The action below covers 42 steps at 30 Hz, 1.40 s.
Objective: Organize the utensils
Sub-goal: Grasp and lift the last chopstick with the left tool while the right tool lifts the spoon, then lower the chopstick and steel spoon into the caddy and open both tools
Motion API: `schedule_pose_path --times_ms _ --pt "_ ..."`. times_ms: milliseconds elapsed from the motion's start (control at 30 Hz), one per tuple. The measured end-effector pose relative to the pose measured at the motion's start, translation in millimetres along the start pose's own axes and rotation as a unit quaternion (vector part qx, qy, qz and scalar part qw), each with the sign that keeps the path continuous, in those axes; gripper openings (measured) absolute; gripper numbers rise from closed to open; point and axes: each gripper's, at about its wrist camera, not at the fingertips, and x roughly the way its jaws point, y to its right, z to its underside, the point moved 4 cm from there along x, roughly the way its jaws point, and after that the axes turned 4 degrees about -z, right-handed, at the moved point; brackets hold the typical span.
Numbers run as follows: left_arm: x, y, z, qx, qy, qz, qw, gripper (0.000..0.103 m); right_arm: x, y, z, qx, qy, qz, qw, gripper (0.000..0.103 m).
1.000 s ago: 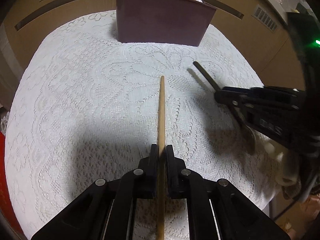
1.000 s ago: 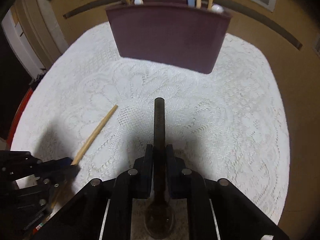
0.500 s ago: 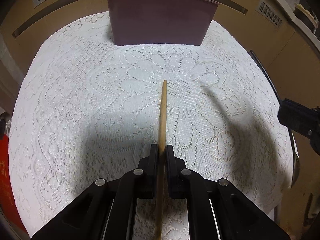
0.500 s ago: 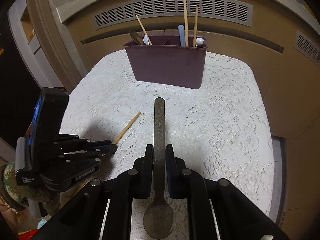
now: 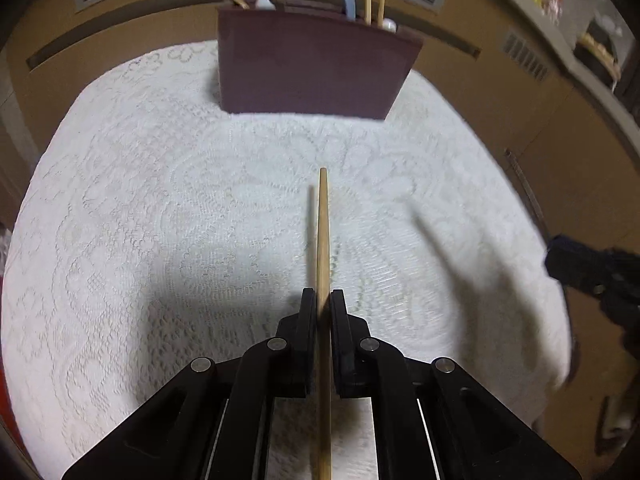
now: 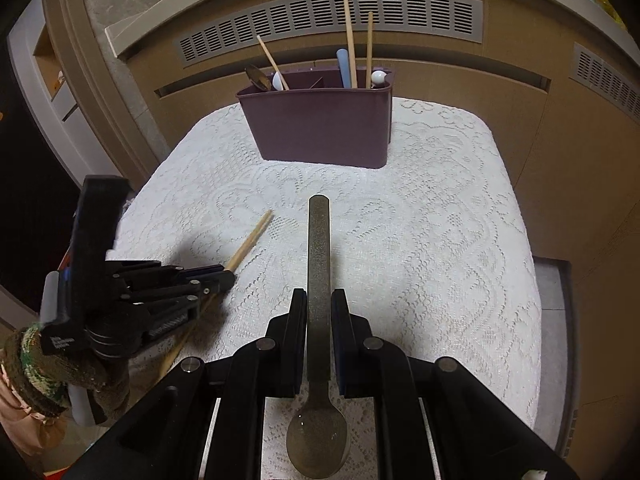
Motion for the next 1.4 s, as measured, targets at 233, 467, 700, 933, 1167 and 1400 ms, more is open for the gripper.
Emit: schedule_pose_path --times_ms 233,467,700,933,1167,1400 --pt "-76.4 14.6 -12.9 -0.010 0.104 0.051 0.9933 0.007 -23.9 8.2 -6.4 0.018 0.032 -0.009 0.999 0.011" --pt "-146.5 26.1 -46.6 -0.005 0.200 0.085 0.9760 0.007 -55.6 1.1 -32.1 0.010 0.092 -0.013 0.996 0.011" --pt "-275.1 38.9 -135.7 0.031 0.413 0.080 0.9069 0.007 -158.7 -27.3 -138.1 -0.051 0.283 0.004 0.958 0.011" --pt "-290.8 35.1 -202.3 0.042 0.501 0.047 0.8633 0.007 -189.3 -38.0 -217.2 -0.070 0.387 0.008 0.919 0.012" --pt "-220.7 15.8 -249.7 0.040 0.481 0.035 0.8753 0.007 -119.7 -28.3 -253.8 -0.070 0.363 0.005 0.929 0.012" --pt "-127.6 -19.9 -269.8 0.009 0.446 0.029 0.8944 0.007 -28.5 -3.5 -265.0 -0.054 0.324 0.010 0.944 0.012"
